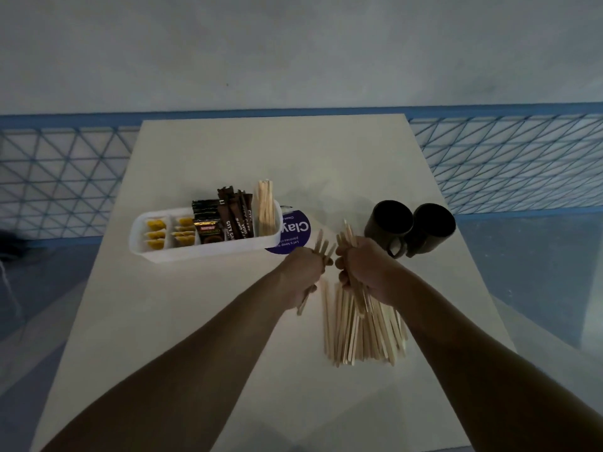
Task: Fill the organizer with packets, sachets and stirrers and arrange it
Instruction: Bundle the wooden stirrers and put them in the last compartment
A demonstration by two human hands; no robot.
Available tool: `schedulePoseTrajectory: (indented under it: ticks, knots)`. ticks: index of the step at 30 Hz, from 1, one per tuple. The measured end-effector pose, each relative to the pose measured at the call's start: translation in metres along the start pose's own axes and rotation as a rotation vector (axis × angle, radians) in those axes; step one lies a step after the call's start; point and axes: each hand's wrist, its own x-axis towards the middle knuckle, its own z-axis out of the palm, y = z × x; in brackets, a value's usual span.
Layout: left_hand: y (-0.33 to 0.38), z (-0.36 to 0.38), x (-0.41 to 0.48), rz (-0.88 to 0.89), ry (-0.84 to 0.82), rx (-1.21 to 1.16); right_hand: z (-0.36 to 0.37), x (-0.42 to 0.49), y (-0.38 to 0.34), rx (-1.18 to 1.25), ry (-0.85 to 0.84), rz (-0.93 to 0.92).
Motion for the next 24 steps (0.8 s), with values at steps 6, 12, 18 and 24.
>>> schedulePoseTrajectory:
  ticks: [6,12,18,24]
  knots:
    - [0.019,-0.035,-0.002,0.029,-0.033,-0.226,0.031,0.021,-0.028,0.012,0.056,-0.090]
    - [0.041,-0.071,0.005,0.097,0.099,-0.248,0.055,0.040,-0.059,0.060,0.068,-0.170]
    - [0.060,-0.096,0.018,0.238,0.190,-0.326,0.082,0.061,-0.092,0.147,0.130,-0.296]
    - [0.061,-0.109,0.036,0.377,0.357,-0.346,0.100,0.076,-0.115,0.114,0.191,-0.469]
